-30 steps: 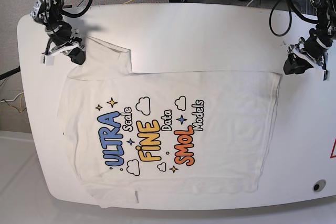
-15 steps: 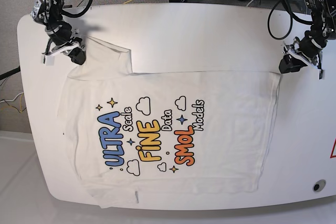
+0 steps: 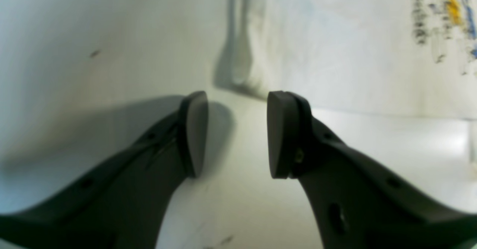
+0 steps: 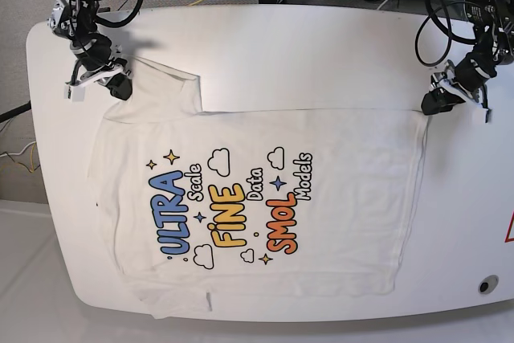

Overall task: Fold the T-shirt properly
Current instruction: 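Lower the left gripper to the shirt's side edge and grasp it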

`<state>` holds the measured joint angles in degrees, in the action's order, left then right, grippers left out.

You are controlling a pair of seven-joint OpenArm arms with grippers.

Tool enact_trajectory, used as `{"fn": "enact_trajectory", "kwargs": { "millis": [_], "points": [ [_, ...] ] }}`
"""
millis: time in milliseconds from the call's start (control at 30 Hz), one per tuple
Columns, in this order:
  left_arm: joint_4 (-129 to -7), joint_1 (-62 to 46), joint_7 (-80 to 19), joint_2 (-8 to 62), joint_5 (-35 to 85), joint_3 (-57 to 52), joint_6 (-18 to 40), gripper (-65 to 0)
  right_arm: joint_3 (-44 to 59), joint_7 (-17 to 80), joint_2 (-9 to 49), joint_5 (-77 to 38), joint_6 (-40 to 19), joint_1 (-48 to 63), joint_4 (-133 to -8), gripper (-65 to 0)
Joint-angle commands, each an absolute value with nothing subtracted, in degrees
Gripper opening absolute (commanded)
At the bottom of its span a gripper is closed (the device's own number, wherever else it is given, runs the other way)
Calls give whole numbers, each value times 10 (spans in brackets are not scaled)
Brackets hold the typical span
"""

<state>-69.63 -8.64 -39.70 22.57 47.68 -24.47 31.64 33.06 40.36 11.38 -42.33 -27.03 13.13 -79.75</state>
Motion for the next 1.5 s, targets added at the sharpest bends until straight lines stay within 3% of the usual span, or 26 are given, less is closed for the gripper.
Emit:
{"fn": "enact_trajectory", "kwargs": {
  "millis": [0, 733, 800, 867, 967, 1467],
  "points": [
    [-692, -76, -408, 235, 479, -248, 326, -406, 333, 416, 120, -413, -266, 133, -804, -650],
    [-705, -60, -431, 225, 489, -234, 311, -418, 335, 415, 119, -413, -267, 134, -802, -650],
    [-706, -61, -429, 224, 486, -233, 311, -435, 335, 416, 119, -411, -267, 134, -802, -650],
    [-705, -65, -428, 221, 487, -233, 311, -547, 333, 417, 121, -410, -268, 135, -801, -650],
    [-708, -71, -422, 220, 485, -231, 312, -650, 332, 417, 121, -408, -268, 135, -801, -650],
    [-703, -77, -438, 218, 503, -229, 327, -650, 333, 419, 124, -408, -269, 136, -804, -650]
  ]
}}
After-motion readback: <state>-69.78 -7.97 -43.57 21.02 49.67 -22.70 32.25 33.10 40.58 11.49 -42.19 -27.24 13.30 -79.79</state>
